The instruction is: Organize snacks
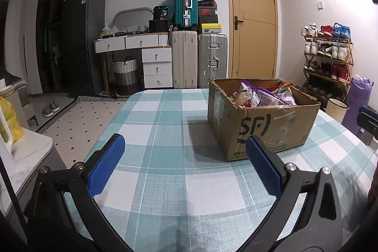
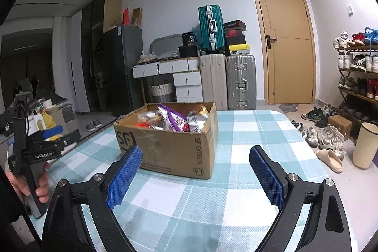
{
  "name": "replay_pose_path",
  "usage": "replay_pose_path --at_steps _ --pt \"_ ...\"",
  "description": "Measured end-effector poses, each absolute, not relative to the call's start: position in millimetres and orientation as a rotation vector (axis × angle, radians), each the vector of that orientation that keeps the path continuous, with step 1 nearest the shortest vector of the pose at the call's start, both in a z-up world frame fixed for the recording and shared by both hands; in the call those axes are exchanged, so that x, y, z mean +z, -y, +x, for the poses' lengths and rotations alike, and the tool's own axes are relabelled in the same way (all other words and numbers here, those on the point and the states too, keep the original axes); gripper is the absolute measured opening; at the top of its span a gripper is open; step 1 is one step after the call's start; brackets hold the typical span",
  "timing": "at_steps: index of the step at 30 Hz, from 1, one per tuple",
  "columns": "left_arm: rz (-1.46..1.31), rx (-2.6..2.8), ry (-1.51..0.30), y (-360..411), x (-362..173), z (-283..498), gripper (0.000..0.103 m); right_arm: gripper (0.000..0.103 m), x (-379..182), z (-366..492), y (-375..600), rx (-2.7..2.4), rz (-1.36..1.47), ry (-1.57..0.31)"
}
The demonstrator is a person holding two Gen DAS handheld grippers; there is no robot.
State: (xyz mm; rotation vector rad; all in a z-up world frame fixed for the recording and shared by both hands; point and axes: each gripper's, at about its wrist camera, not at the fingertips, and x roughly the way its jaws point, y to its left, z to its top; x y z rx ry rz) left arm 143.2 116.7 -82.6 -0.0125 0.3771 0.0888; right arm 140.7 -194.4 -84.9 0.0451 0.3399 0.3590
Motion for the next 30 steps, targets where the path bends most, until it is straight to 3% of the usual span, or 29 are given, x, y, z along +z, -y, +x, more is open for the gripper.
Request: replay_pose_path --at_steps 30 --pt "-0.013 0.056 -0.329 -114.1 -85.4 140.1 0.102 0.1 -90.3 138.7 177.2 0.339 -0.047 -0.327"
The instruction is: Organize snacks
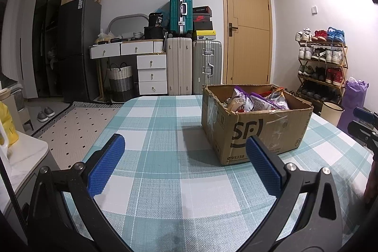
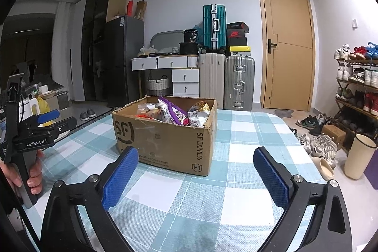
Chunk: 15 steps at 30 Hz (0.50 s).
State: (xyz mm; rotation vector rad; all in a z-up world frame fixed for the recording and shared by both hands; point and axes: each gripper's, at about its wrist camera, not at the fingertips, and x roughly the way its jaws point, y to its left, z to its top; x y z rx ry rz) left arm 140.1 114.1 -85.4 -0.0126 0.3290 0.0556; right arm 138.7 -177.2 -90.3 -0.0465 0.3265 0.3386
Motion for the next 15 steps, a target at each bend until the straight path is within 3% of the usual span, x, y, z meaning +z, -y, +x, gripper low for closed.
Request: replay_pose_path --at_steps 15 --pt "-0.013 0.053 -0.329 -114.0 -85.7 140.1 0.102 0.101 -90.5 138.6 177.1 0.338 -0.047 -0.326"
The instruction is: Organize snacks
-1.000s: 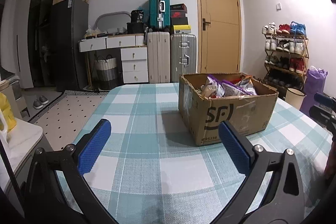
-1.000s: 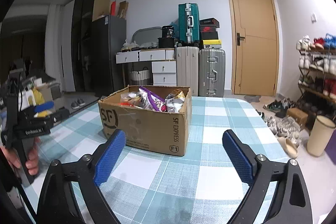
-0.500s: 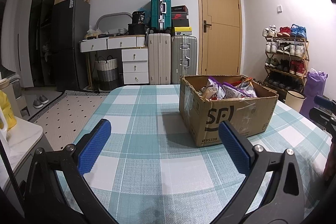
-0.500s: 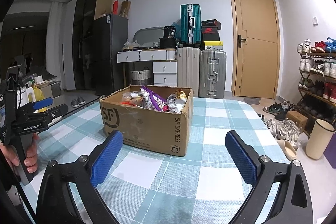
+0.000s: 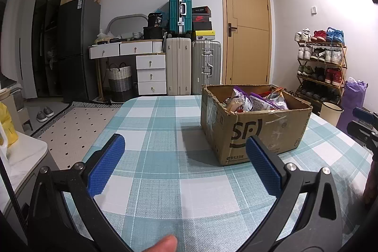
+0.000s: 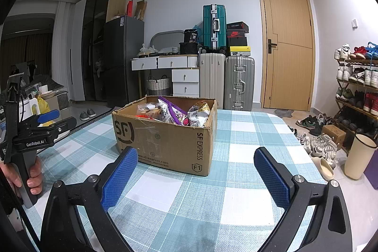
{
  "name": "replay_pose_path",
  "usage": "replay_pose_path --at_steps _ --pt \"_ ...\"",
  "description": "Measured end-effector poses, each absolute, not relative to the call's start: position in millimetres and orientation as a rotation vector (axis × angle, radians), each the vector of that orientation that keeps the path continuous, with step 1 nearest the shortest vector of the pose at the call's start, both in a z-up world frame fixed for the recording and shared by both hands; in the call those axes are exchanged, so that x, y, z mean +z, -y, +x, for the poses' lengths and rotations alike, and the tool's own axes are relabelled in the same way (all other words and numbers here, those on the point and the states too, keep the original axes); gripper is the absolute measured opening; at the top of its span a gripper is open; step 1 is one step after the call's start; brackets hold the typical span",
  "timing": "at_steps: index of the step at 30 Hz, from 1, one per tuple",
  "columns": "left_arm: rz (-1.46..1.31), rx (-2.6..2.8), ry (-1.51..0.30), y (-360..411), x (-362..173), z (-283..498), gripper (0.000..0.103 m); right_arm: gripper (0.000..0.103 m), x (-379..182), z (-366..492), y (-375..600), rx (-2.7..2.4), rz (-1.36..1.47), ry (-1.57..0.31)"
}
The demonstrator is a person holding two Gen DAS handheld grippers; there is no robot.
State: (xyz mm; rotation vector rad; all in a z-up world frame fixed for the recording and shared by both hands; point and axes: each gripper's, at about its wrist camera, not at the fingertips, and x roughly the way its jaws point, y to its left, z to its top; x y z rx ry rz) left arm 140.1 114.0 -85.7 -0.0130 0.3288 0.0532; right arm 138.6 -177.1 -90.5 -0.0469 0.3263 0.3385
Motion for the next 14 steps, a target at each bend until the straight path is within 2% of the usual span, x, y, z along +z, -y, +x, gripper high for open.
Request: replay_pose_path --at_steps 14 --pt "-0.015 0.055 -0.33 -114.6 -86.6 141.4 0.102 0.101 -90.8 138.7 177.1 0.338 -0.047 -0.326"
